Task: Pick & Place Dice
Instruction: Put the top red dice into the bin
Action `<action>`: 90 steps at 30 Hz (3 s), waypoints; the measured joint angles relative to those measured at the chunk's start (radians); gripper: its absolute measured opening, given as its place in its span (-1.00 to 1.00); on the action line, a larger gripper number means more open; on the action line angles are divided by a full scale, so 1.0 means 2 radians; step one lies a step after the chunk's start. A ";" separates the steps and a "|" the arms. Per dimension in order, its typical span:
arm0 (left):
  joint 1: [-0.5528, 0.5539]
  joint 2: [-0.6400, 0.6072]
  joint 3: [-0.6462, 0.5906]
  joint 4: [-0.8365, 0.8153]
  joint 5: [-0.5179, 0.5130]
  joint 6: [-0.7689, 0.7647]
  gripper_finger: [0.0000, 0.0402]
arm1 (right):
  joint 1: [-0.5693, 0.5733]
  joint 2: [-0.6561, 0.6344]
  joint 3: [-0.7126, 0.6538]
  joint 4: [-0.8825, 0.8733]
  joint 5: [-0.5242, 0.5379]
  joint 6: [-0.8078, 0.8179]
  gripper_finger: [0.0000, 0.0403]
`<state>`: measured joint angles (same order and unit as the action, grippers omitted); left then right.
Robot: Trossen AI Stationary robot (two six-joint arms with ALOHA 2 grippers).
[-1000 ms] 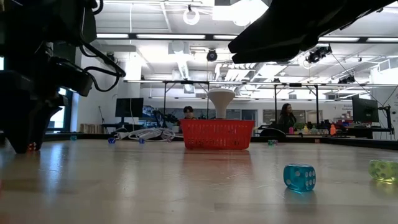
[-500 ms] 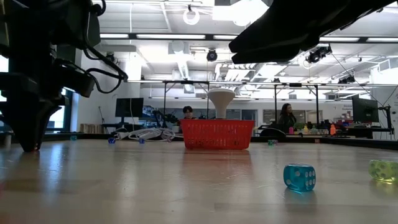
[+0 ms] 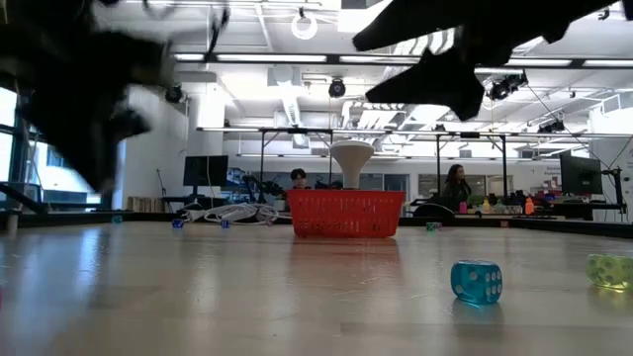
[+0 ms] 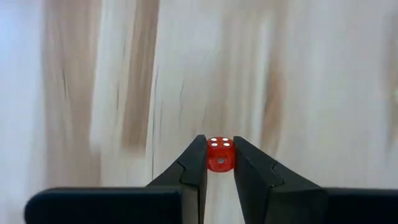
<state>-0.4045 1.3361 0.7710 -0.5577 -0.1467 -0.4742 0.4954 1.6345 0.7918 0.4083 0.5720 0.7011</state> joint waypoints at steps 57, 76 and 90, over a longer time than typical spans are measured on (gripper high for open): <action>-0.067 0.124 0.007 0.634 -0.245 0.628 -0.75 | -0.050 0.070 0.000 0.289 -0.168 -0.076 0.34; -0.067 0.124 0.007 0.623 -0.243 0.626 -0.75 | -0.050 0.070 0.000 0.283 -0.164 -0.091 -0.49; -0.067 0.124 0.007 0.615 -0.244 0.628 -0.74 | -0.050 0.070 0.000 0.272 -0.157 -0.099 -0.79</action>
<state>-0.5385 1.5833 0.7845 0.6716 -0.6338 0.7811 0.3958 1.7752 0.7918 0.9524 0.2575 0.5024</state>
